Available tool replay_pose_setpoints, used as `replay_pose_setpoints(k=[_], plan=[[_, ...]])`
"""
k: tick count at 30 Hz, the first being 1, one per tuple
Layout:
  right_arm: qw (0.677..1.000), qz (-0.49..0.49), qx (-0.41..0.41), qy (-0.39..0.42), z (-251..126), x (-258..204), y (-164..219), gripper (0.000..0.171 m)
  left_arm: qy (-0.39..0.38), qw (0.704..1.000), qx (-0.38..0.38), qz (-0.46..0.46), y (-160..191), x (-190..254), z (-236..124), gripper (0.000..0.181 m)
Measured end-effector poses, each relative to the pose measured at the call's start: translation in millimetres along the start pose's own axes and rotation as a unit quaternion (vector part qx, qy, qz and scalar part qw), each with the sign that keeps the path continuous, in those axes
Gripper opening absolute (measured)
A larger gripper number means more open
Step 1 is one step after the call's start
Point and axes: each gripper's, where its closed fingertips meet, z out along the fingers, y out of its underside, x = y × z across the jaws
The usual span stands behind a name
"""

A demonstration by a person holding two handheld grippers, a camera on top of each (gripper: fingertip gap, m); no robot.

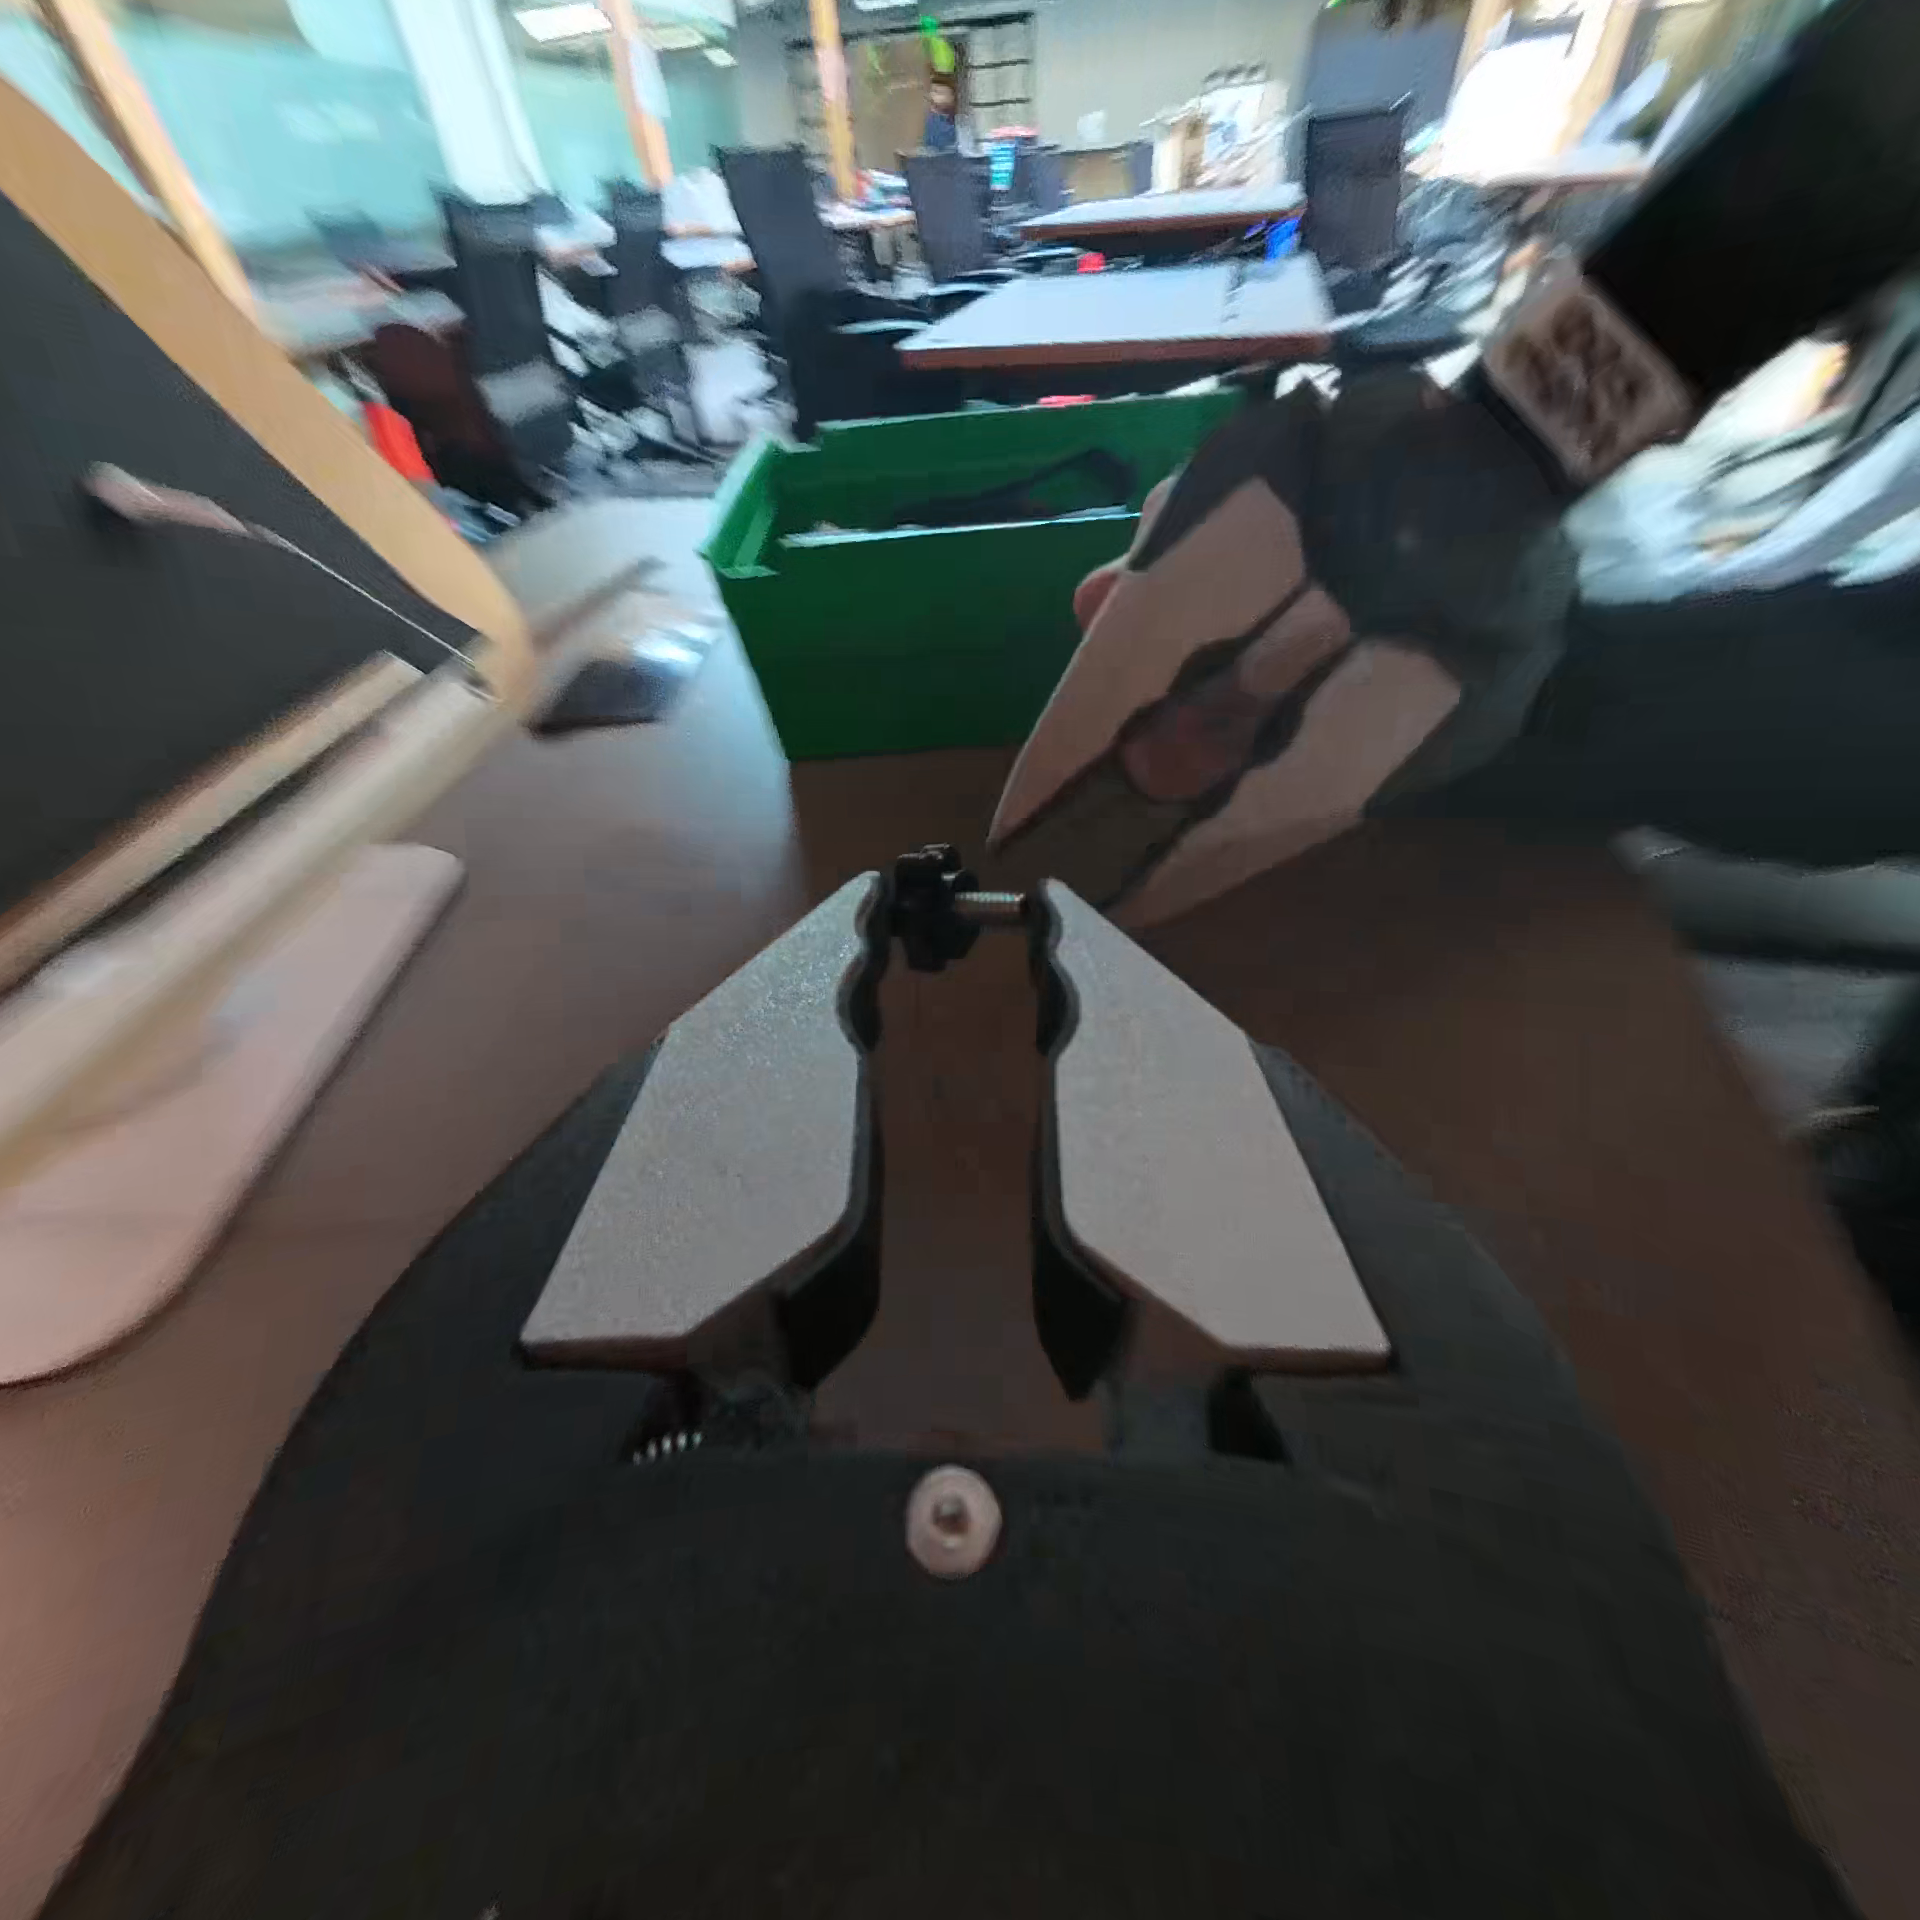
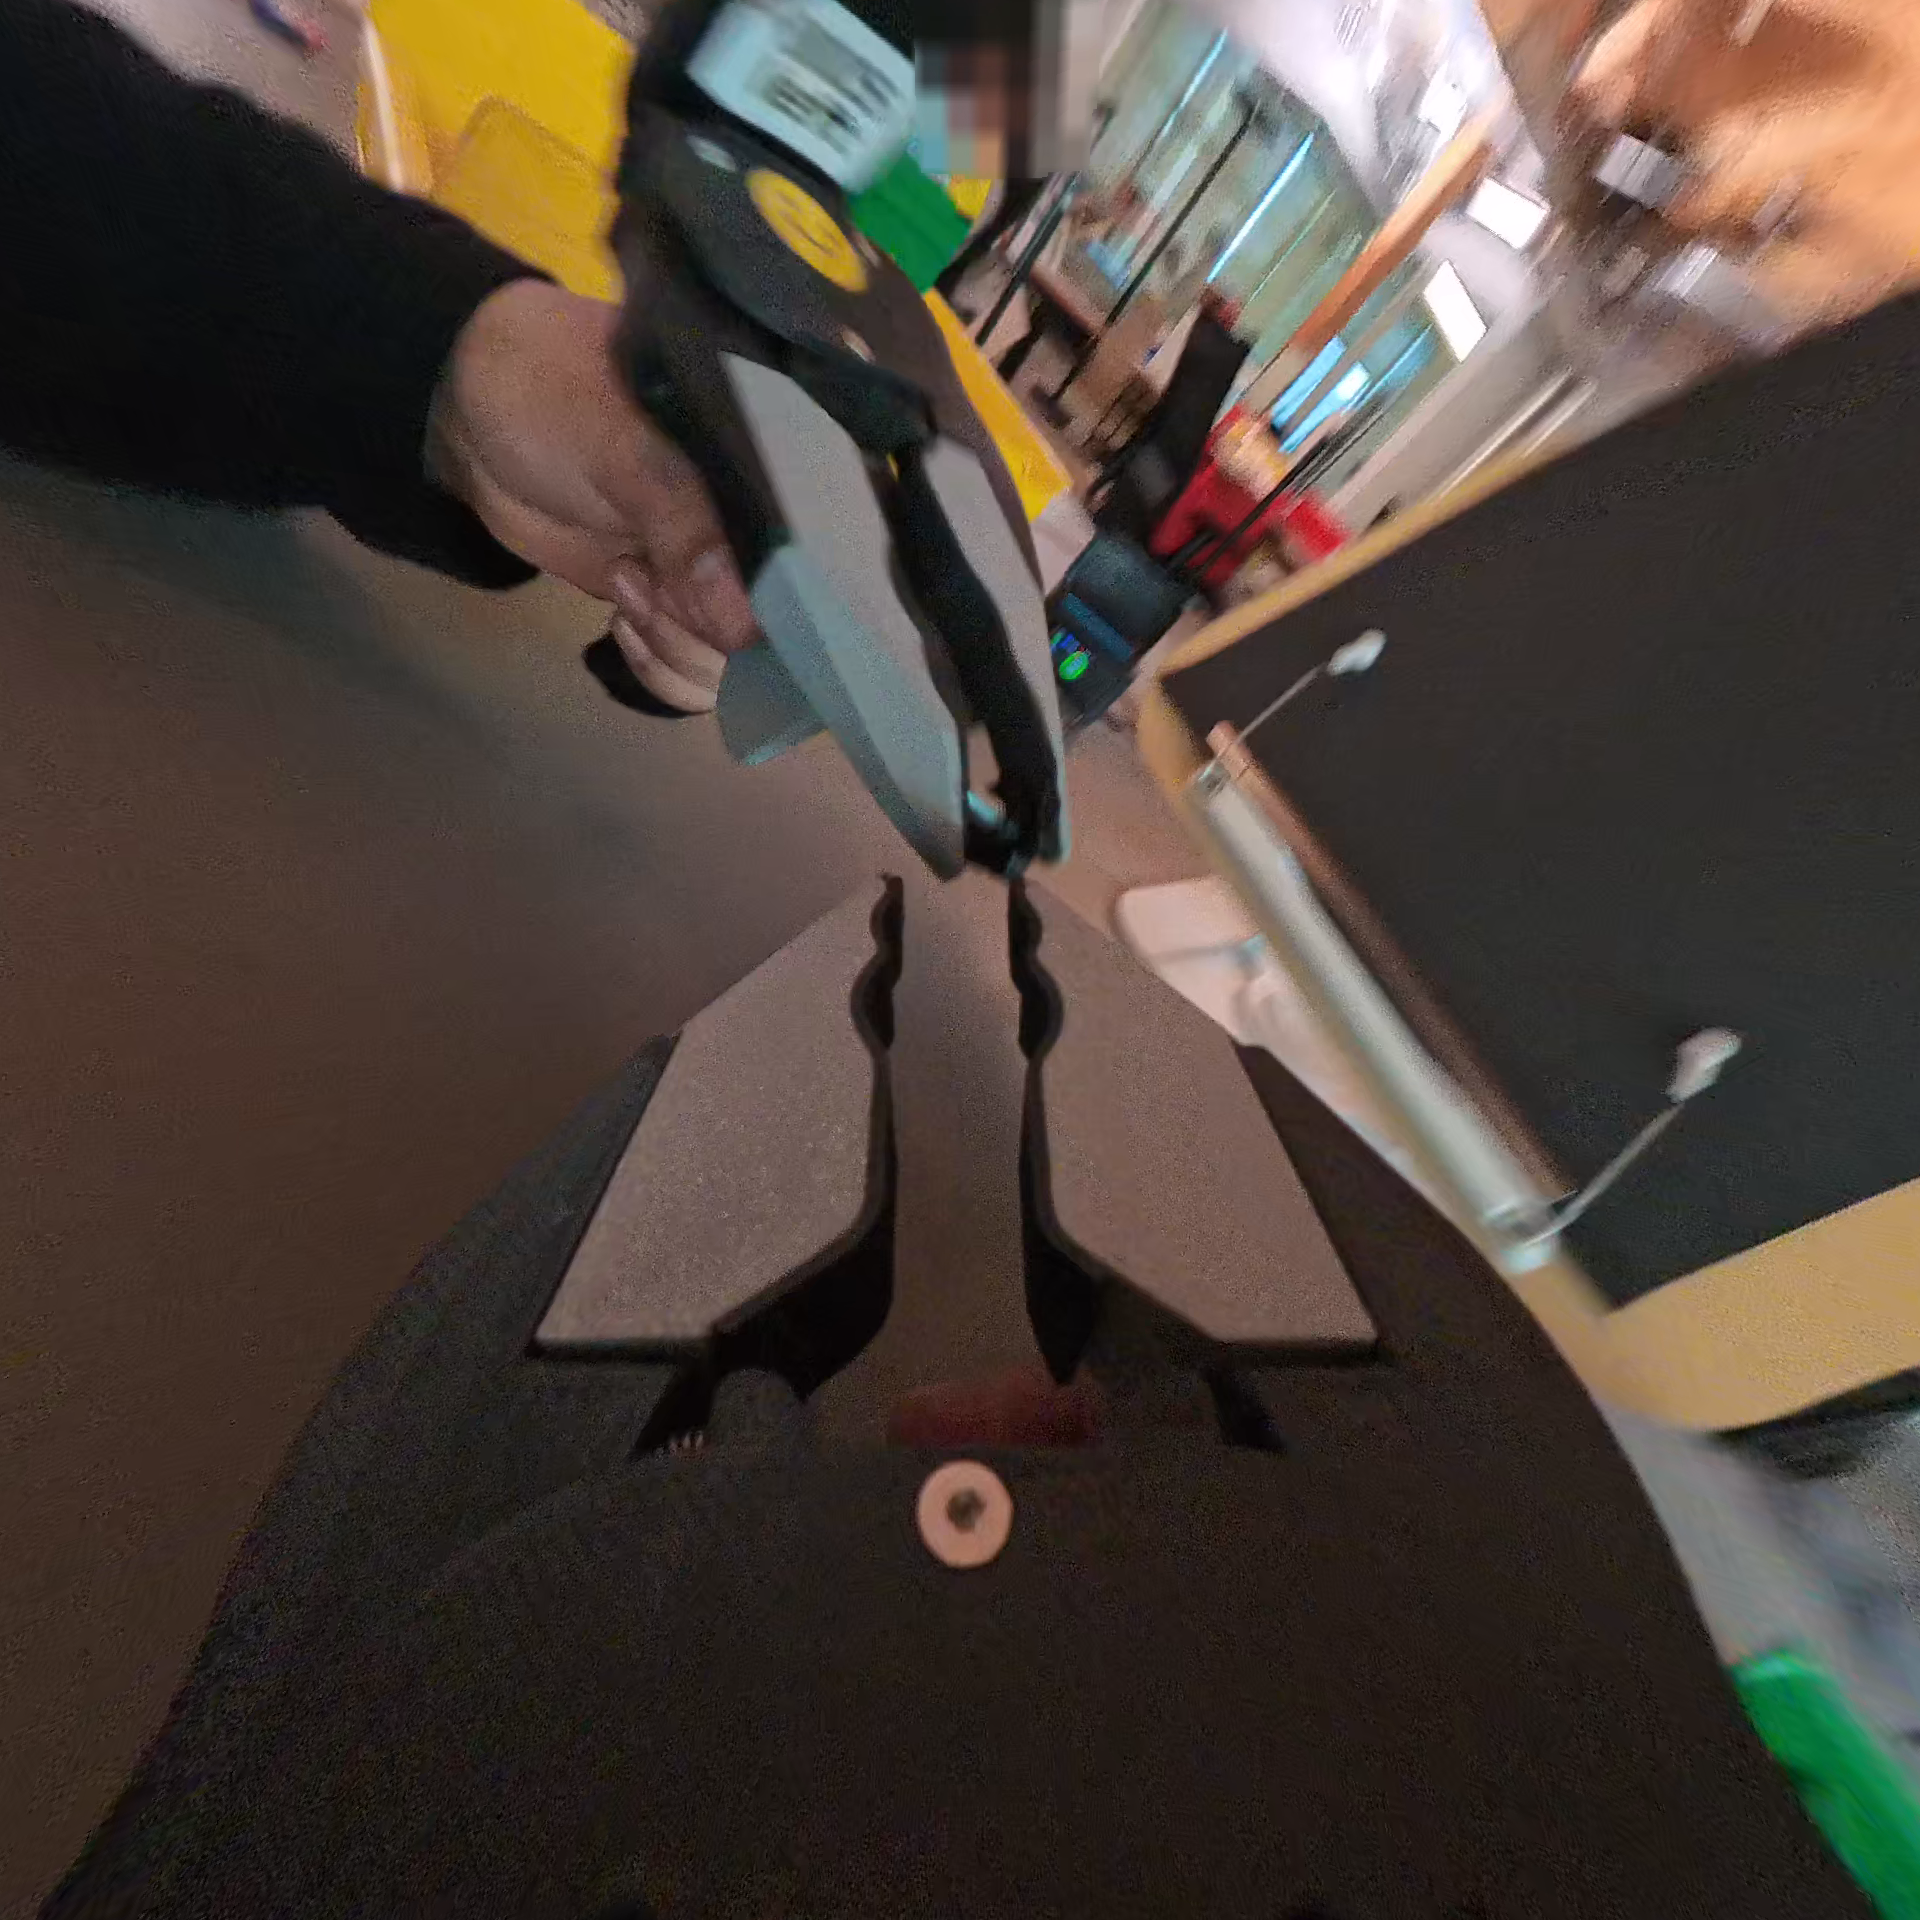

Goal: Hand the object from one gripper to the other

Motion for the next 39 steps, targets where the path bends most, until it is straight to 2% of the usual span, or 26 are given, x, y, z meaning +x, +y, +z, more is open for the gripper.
replay_pose_setpoints(k=[2, 3, 6, 9, 11, 12, 15, 16, 18, 21, 23, 26, 29, 30, 31, 33, 39], plan=[[0.991, 0.123, -0.005, -0.048, 0.7, 4.1, 7.3, 0.027, -0.066, 0.994, -0.005, 0.088, -3.3, -9.5, -2.6, 0.024], [0.979, 0.188, 0.006, -0.082, 0.0, 3.1, 5.5, 0.027, -0.086, 0.987, -0.005, 0.134, -5.5, -9.8, -3.3, 0.023], [0.921, 0.351, 0.039, -0.161, -2.4, 4.5, -3.8, 0.043, -0.117, 0.953, -0.016, 0.279, -4.4, 0.1, -0.7, 0.024], [0.866, 0.454, 0.052, -0.204, -0.4, 4.3, -5.6, 0.036, -0.126, 0.930, -0.009, 0.345, -7.5, 13.0, 5.1, 0.024], [0.834, 0.490, 0.054, -0.249, 0.5, -4.9, -9.5, 0.022, -0.140, 0.919, -0.013, 0.367, -10.1, 14.8, 7.4, 0.024], [0.825, 0.500, 0.059, -0.255, 1.7, -5.4, -10.7, 0.017, -0.146, 0.916, -0.012, 0.374, -11.8, 15.7, 7.9, 0.024], [0.819, 0.508, 0.074, -0.255, 2.7, -1.6, -11.5, 0.016, -0.174, 0.901, -0.018, 0.396, -13.7, 13.5, 8.0, 0.024], [0.827, 0.501, 0.072, -0.245, 3.2, 0.3, -9.1, 0.014, -0.175, 0.905, -0.015, 0.388, -14.2, 13.4, 8.0, 0.025], [0.878, 0.442, 0.036, -0.178, 6.9, 9.5, 7.1, 0.014, -0.128, 0.939, -0.006, 0.320, -11.6, 19.1, 8.7, 0.033], [0.966, 0.251, -0.013, -0.058, 3.7, 24.4, 20.3, 0.013, -0.057, 0.989, -0.012, 0.136, -6.7, 15.3, 8.5, 0.044], [0.995, 0.100, -0.013, 0.009, -0.2, 27.7, 11.5, 0.014, -0.024, 1.000, -0.014, 0.009, -7.0, 10.1, 7.6, 0.049], [0.996, -0.055, 0.018, 0.068, -4.3, 21.1, -9.9, 0.013, 0.091, 0.986, 0.010, -0.142, -14.6, 28.0, 1.7, 0.055], [0.993, -0.102, 0.035, 0.053, -1.7, 3.6, -17.7, 0.014, 0.193, 0.948, 0.041, -0.251, -25.9, 43.6, -5.2, 0.050], [0.991, -0.112, 0.038, 0.056, -1.8, 1.6, -19.7, 0.015, 0.207, 0.936, 0.052, -0.278, -28.5, 43.3, -6.4, 0.045], [0.990, -0.122, 0.042, 0.064, -2.8, 1.7, -22.2, 0.015, 0.223, 0.925, 0.056, -0.301, -29.5, 44.0, -7.7, 0.034], [0.989, -0.126, 0.051, 0.065, -4.1, 0.7, -25.6, 0.014, 0.230, 0.919, 0.055, -0.314, -27.8, 43.1, -7.2, 0.018], [0.986, -0.136, 0.063, 0.067, -7.7, -0.9, -30.9, 0.014, 0.249, 0.914, 0.065, -0.315, -31.8, 48.9, -8.0, 0.017]])
